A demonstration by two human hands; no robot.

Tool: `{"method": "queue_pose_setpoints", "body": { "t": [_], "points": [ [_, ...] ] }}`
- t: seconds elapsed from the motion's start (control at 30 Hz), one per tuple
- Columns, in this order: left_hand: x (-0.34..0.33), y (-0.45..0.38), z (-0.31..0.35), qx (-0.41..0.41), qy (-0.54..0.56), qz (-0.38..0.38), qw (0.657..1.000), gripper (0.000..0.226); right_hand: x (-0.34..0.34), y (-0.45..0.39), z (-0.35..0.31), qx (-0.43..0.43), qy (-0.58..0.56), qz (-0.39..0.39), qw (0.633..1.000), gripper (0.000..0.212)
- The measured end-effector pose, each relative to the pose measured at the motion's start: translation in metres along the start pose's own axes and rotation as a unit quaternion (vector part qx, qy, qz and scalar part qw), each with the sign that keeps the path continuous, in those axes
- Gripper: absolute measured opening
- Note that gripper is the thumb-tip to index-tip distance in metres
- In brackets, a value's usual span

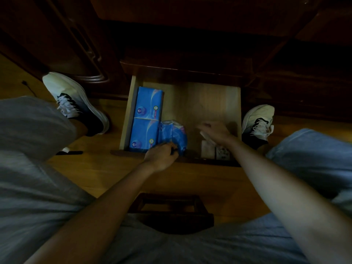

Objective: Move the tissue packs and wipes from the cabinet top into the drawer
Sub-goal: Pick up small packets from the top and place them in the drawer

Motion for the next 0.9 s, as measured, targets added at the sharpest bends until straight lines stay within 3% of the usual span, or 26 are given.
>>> {"method": "queue_pose_setpoints", "body": {
  "t": [0.1, 0.2, 0.33, 0.4, 0.53, 0.77, 0.9],
  "points": [
    [0.0, -0.002, 0.0, 0.001, -0.009, -0.002, 1.0, 0.041, 0.01, -0.004, 0.002, -0.072, -0.149, 0.001, 0.986, 0.028],
    [-0.002, 0.0, -0.001, -0.007, -0.009, -0.016, 1.0, 0.04, 0.0, -0.007, 0.0, -0.053, -0.122, -0.03, 0.991, 0.028],
    [-0.002, 0.006, 0.0, -0.027, -0.01, -0.045, 0.999, 0.051, -0.027, -0.006, -0.009, 0.053, -0.015, -0.032, 0.998, 0.028],
    [0.0, 0.006, 0.0, -0.034, -0.005, -0.042, 0.999, 0.051, -0.036, -0.003, -0.011, 0.09, 0.094, -0.044, 0.991, 0.023],
    [0.0, 0.006, 0.001, -0.032, -0.012, -0.042, 0.999, 0.051, -0.033, 0.001, -0.01, 0.146, 0.387, -0.022, 0.91, 0.027],
    [0.0, 0.005, 0.0, -0.032, -0.019, -0.045, 0.998, 0.054, -0.035, -0.002, -0.004, 0.165, 0.508, -0.025, 0.845, 0.028],
    [0.0, 0.007, 0.0, -0.036, -0.023, -0.033, 0.999, 0.053, -0.054, 0.0, -0.004, 0.162, 0.537, -0.1, 0.822, 0.029]
  ]
}}
Point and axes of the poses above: each hand's wrist, its own y-axis away from the middle knuckle, its own x-axis out of the back of the hand, z = x × y, the point moved 5 cm from there along -y, towards the middle knuckle, and after that the axes turned 12 degrees about x, right-handed, at the moved point
